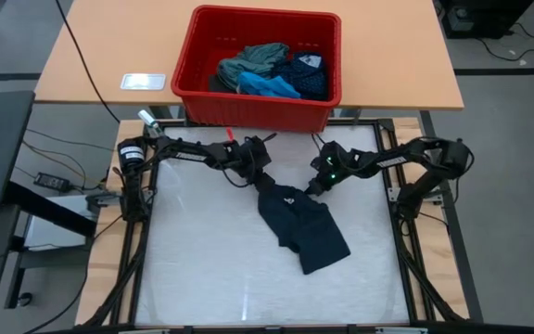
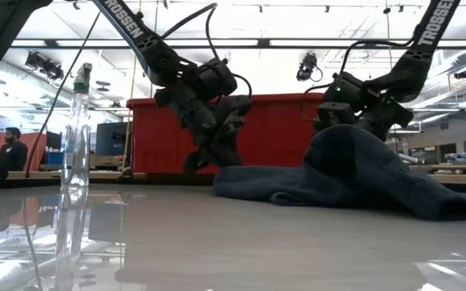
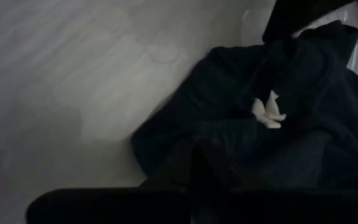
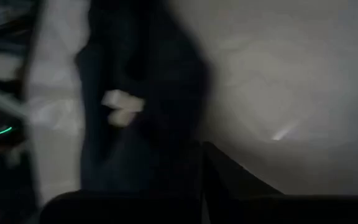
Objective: Fold laundry
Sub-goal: Fold the dark blue shorts
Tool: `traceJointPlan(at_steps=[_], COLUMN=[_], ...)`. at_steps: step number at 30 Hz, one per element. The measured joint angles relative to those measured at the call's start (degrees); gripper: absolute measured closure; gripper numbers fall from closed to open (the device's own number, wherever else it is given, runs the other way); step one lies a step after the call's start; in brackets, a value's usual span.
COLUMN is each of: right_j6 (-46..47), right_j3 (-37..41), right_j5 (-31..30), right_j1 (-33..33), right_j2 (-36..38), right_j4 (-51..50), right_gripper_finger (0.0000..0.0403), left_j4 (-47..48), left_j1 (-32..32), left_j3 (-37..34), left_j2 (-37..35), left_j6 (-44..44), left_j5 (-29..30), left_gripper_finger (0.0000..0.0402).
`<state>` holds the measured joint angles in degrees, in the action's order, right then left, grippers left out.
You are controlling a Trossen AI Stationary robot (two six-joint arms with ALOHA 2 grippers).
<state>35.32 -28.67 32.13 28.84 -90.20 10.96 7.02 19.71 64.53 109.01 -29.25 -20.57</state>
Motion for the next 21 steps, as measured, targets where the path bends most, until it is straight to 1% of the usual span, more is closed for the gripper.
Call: traceJointPlan(at_steps=[4, 7, 10, 12, 15, 18, 21], right_j6=[1.3, 1.1, 2.1, 2.8, 4.1, 4.1, 4.0], right_j3=[-0.1, 0.0, -0.2, -0.1, 0.0, -0.1, -0.1], right_j5=[-5.3, -8.6, -8.5, -8.1, -8.1, -8.7, -9.7], right_j1=[0.7, 0.3, -0.3, -0.9, -2.6, -4.9, -7.0], right_j2=[8.5, 15.3, 20.6, 21.7, 21.6, 19.5, 15.4], right_j4=[-1.7, -5.7, -8.1, -11.5, -12.5, -11.8, -9.1], right_gripper_finger=[0.0398, 0.0399, 0.0400, 0.0394, 0.0360, 0.0305, 0.0245], left_j4=[0.7, 1.3, 2.2, 2.3, 2.3, 2.4, 2.6], left_j1=[0.0, 0.0, 0.0, 0.0, 0.0, 0.0, 0.0], left_j3=[0.0, 0.0, 0.0, 0.0, 0.0, 0.0, 0.0], left_j2=[0.0, 0.0, 0.0, 0.0, 0.0, 0.0, 0.0], left_j6=[-0.7, -1.0, -1.1, -1.0, -0.3, -0.3, -0.7], left_j5=[0.2, 0.2, 0.2, 0.2, 0.2, 0.2, 0.2], left_gripper_finger=[0.0393, 0.0394, 0.0394, 0.0395, 0.0395, 0.0394, 0.0394])
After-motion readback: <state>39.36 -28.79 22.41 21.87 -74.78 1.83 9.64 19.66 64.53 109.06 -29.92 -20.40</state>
